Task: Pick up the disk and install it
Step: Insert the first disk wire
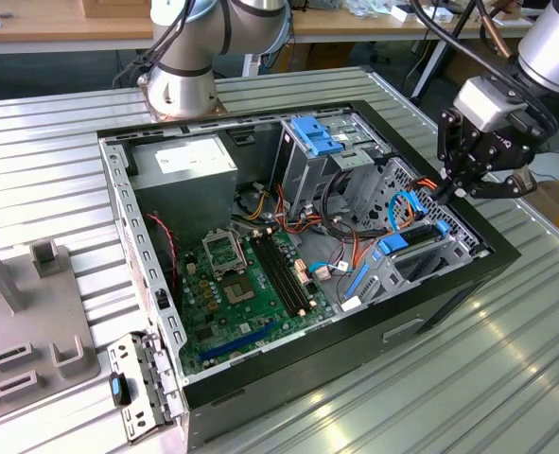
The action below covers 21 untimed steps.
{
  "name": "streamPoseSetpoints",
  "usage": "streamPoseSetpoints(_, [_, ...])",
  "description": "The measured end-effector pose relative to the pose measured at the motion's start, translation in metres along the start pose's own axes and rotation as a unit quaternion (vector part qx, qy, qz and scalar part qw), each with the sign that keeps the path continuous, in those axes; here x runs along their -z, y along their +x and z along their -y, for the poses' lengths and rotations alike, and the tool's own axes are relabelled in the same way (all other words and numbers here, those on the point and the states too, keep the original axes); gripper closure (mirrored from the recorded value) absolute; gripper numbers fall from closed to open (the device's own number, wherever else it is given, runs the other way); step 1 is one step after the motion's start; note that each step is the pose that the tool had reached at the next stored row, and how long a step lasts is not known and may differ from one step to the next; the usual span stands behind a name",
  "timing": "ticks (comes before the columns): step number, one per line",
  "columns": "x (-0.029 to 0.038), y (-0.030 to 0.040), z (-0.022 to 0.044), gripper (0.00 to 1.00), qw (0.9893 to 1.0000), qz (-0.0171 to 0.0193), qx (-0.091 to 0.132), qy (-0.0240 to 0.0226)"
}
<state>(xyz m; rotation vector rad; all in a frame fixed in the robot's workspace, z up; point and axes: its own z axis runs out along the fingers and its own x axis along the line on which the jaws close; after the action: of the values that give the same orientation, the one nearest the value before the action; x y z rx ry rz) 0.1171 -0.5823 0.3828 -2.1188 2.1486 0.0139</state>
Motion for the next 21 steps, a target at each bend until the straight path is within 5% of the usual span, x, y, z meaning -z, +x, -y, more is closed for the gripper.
streamPoseSetpoints(3, [0.0006, 0.0082, -0.0047, 0.84, 1.0000, 0.0021, 0.000, 0.0003])
streamPoseSetpoints(5, [0.0005, 0.0216, -0.0062, 0.84, 1.0000, 0.0028, 0.000, 0.0002])
streamPoseSetpoints(8, [-0.0028, 0.0264, -0.0068, 0.84, 1.0000, 0.0029, 0.000, 0.0003])
streamPoseSetpoints(16, [-0.0054, 0.0262, -0.0143, 0.84, 1.0000, 0.0026, -0.001, 0.0003])
streamPoseSetpoints(21, [-0.0090, 0.0081, -0.0208, 0.84, 1.0000, 0.0025, -0.004, 0.0007])
